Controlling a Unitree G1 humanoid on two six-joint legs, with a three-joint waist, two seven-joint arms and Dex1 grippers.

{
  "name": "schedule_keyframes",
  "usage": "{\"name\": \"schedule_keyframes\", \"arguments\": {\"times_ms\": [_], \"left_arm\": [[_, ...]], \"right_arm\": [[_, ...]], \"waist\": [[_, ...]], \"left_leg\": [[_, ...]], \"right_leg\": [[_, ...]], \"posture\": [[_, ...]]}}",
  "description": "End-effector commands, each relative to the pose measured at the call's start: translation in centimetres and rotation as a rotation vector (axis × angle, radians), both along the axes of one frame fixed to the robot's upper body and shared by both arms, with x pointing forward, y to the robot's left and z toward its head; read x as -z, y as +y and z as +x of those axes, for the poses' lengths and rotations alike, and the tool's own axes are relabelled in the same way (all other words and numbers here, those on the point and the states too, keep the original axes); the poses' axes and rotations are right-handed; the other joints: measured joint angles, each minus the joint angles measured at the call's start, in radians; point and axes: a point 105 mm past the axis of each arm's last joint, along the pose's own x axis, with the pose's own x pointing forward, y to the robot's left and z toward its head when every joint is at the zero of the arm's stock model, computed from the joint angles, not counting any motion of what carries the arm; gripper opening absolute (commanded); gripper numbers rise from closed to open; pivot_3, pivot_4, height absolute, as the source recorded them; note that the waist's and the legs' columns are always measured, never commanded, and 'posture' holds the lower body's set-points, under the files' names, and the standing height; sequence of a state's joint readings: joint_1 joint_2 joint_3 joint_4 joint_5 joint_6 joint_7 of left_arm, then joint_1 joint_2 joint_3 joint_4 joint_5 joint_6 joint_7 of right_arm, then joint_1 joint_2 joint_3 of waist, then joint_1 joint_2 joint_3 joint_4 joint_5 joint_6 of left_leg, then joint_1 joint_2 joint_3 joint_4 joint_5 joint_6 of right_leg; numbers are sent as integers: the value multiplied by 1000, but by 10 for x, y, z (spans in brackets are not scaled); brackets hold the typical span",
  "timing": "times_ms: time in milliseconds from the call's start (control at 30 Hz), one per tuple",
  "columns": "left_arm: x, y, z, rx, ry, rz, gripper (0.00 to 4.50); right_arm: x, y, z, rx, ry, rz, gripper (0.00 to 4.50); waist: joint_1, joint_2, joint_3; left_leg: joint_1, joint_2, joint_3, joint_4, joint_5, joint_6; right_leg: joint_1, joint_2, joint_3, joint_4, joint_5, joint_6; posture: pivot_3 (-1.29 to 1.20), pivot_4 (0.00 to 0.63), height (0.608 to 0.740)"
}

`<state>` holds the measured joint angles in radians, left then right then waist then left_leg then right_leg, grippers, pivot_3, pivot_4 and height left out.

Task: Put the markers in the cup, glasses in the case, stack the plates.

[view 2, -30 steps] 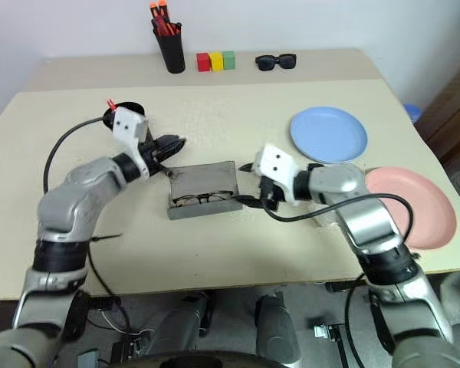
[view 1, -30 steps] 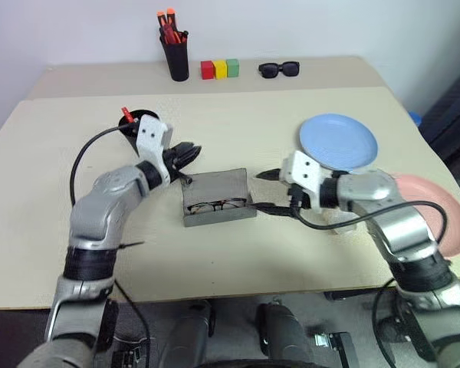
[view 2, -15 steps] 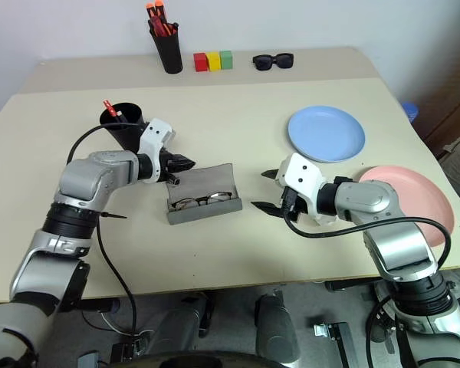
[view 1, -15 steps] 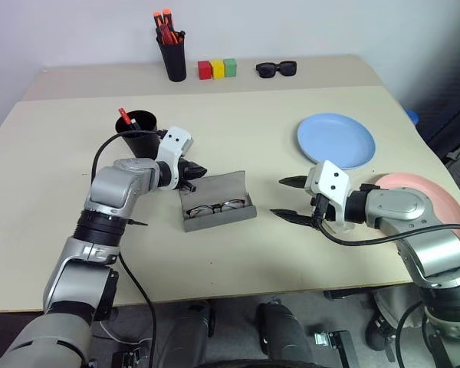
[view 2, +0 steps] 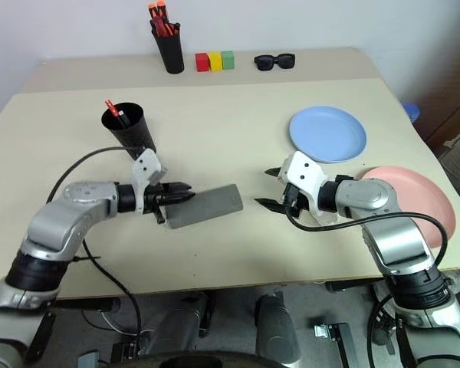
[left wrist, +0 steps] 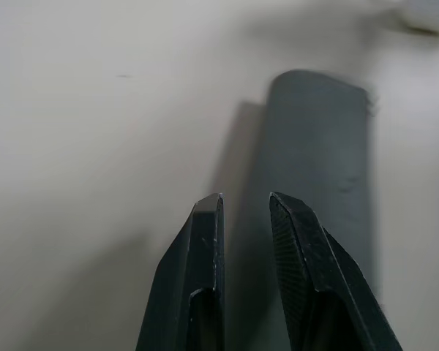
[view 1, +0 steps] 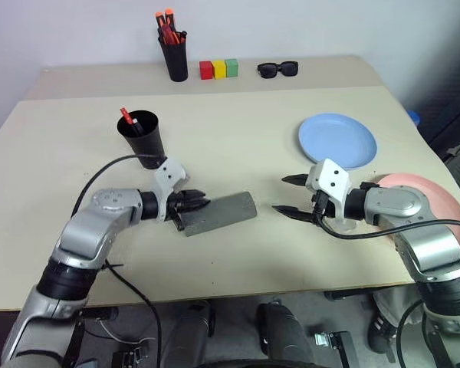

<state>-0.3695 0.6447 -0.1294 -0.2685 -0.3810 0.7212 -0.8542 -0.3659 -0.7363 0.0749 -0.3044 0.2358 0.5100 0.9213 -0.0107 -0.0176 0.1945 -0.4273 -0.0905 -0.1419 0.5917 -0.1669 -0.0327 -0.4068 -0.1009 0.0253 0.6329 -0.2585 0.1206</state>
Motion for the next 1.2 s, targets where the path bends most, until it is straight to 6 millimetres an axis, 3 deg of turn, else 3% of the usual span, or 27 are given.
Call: {"name": "schedule_keyframes", "arguments": {"times_ms": [33, 167, 267, 567, 667, 833, 933, 1033, 1200], "left_arm": [[-12, 0, -9, 35, -100, -13, 979], [-25, -1, -10, 16, -216, -81, 979], [-37, -6, -16, 37, -287, -155, 979], [-47, -23, -39, 97, -319, -268, 979], [-46, -24, -40, 94, -315, -272, 922], [-42, -28, -42, 94, -305, -280, 922], [-36, -33, -44, 110, -291, -274, 922], [-30, -42, -46, 155, -271, -275, 922], [-25, -58, -42, 241, -242, -306, 922]], "right_arm": [[-12, -6, 16, 59, -82, -9, 3432], [-21, -32, 54, 272, -163, -55, 3432], [-11, -58, 79, 404, -214, -199, 3432], [14, -93, 111, 543, -239, -369, 3432], [16, -95, 114, 543, -254, -394, 2576], [10, -93, 114, 529, -288, -387, 44], [-1, -95, 108, 521, -334, -391, 44], [-26, -104, 91, 513, -399, -372, 44], [-57, -129, 38, 497, -407, -365, 44]], "waist": [[1, 0, 0], [0, 0, 0], [1, 0, 0], [-5, 1, 0], [-4, 1, 0], [-3, 1, 0], [-3, 1, 0], [3, 2, 0], [21, 4, 0]], "left_leg": [[0, 0, 0, 0, 0, 0], [0, 0, 0, 0, 0, 0], [0, 0, 1, 0, 0, 0], [0, 0, 3, 0, 0, 0], [1, 0, 3, 0, 0, 0], [1, 0, 3, 0, 0, 0], [1, 0, 3, 0, 0, 0], [0, 0, 2, 0, 0, 0], [0, 0, 2, 1, 0, 0]], "right_leg": [[0, 0, 0, 0, 0, 0], [0, 0, 0, 0, 0, -1], [0, 0, 0, 0, 1, -2], [0, 1, 0, -1, 1, -1], [1, 2, 0, -1, 1, -2], [1, 2, 0, -1, 2, -1], [1, 2, 0, -1, 3, 1], [1, 2, 0, -1, 3, 1], [1, 2, 0, -1, 2, 0]], "posture": [[0, 150, 740], [0, 150, 740], [0, 150, 740], [0, 150, 740], [0, 150, 740], [0, 150, 740], [0, 150, 740], [0, 150, 740], [0, 150, 740]]}}
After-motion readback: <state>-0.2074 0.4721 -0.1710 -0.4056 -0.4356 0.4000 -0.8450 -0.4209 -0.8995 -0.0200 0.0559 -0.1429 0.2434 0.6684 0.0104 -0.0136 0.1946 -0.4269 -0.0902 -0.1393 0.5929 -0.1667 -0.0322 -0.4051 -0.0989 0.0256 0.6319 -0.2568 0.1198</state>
